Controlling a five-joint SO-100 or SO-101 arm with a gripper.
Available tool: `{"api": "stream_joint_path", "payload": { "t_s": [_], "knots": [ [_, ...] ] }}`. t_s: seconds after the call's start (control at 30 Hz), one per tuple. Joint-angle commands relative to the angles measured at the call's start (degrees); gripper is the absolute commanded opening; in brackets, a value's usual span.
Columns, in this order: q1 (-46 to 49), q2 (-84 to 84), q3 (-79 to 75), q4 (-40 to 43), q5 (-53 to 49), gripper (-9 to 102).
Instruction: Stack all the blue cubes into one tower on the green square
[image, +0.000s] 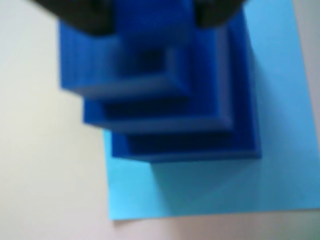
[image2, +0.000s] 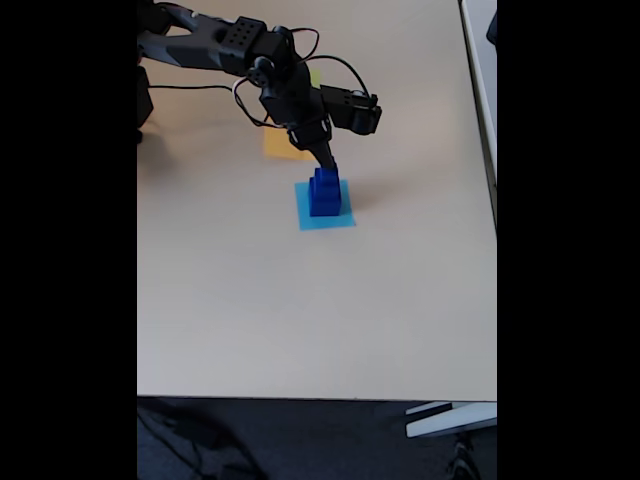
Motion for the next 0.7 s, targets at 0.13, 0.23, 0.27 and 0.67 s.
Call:
{"api": "stream_joint_path", "payload": {
  "t_s": [0.13, 0.23, 0.27, 0.67],
  "knots": [
    [-0.53, 0.88, -2.64, -0.79, -0.53, 1],
    [-0.79, 1.41, -2.72, -0.79, -0.88, 0],
    [-0.88, 1.49, -2.72, -0.88, -1.05, 0],
    [-4.22, 5.98, -3.25, -1.23, -2.11, 0]
  ]
}}
